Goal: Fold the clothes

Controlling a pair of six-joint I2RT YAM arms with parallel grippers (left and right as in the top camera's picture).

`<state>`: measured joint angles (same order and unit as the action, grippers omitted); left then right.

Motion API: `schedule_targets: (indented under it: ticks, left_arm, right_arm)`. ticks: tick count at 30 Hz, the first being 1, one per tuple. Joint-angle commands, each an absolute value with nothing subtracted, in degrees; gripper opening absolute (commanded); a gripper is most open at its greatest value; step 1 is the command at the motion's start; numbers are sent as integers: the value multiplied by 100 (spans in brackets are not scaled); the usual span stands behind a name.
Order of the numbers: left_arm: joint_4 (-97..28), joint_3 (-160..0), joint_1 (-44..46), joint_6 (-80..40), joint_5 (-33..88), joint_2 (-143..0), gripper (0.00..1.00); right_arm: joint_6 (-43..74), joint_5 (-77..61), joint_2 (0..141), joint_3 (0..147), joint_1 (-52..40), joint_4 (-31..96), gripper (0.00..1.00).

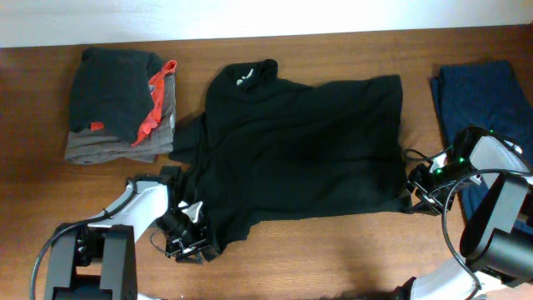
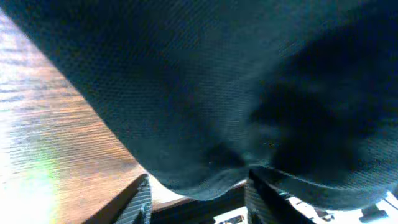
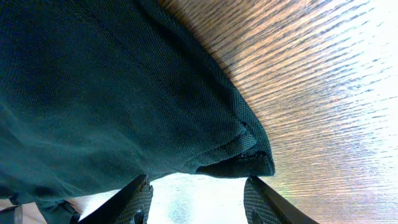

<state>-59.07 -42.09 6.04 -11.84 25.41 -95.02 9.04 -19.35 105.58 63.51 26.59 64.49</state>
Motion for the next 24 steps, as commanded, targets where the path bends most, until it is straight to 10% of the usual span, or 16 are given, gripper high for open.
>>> schedule_targets:
  ticks: [1, 9, 14, 24]
  left_arm:
    - [-5854, -4086, 624, -1264, 2663, -9417, 53]
    - [-5146, -4084, 624, -1940, 2161, -9415, 50]
    - [-5011, -4084, 624, -2036, 2163, -9415, 1]
    - [-5607, -4672, 624, -2032, 2161, -8794, 1]
  right_arm:
    - [930, -1883, 10433, 6316, 2665, 6423, 53]
    - [928, -1883, 10433, 6316, 2665, 6405, 53]
    - [928, -1881, 10433, 6316, 2665, 6399, 53]
    - [1020, -1516, 10433, 6272, 2665, 6475, 54]
